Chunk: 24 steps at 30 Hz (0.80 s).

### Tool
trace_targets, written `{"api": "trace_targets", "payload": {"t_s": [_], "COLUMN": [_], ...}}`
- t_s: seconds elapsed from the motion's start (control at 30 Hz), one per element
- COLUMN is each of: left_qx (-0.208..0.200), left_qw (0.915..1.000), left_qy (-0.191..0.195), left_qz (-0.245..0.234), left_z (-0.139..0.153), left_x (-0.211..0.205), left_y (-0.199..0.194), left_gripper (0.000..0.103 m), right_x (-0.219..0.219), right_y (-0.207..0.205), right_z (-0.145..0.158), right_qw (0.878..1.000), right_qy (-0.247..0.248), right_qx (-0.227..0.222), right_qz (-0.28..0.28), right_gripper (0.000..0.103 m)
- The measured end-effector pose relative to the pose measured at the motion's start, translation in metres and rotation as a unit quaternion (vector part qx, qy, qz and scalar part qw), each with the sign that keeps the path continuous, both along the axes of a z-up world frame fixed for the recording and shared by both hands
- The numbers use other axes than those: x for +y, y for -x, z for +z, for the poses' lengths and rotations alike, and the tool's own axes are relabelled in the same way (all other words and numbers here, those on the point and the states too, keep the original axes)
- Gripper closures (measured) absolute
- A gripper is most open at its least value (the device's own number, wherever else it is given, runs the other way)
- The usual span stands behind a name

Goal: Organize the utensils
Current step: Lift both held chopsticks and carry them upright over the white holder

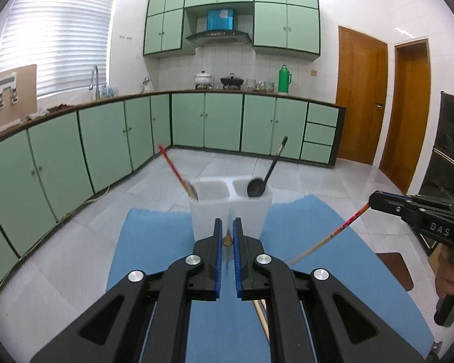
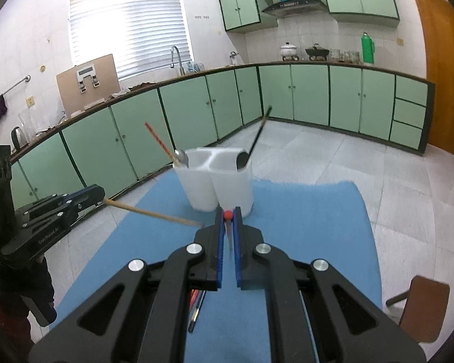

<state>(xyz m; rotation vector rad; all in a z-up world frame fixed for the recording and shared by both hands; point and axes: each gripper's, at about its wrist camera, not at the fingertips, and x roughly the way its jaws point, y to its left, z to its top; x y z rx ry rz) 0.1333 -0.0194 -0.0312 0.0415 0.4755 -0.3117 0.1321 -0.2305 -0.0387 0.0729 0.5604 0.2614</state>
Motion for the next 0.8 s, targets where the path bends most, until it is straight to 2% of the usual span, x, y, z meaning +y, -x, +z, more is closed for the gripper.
{"api": "trace_targets", "payload": {"t_s": [0.27,0.43,0.6,0.8], "left_qx": [-0.009,-0.028,-0.059,-0.123], "left_qw": [0.9996,0.9989,0.9972,0.9911], "left_qy": [0.003,-0.001,0.0,0.013], "left_qz": [-0.027,-0.037,-0.045,-0.05], "left_z": [0.024,0.036,0.061,0.108], "left_x": [-0.004,-0.009,-0.018,-0.026], "left_y": [-0.032,-0.038,-0.044,-0.054], "left_gripper": [0.097,0.097,0.097,0.097], "right_x": [0.001,0.004,0.005,0.008], "right_y": [-0.047,-0.061,-0.07,-0.083], "right_z": [0.033,0.056,0.083,0.122], "right_qw": [1.0,0.999,0.998,0.995], "right_qy": [0.012,0.022,0.022,0.026], "right_qx": [0.007,-0.014,-0.038,-0.074], "right_qz": [0.024,0.035,0.048,0.058], "right_gripper": [0.098,0.098,0.098,0.098]}}
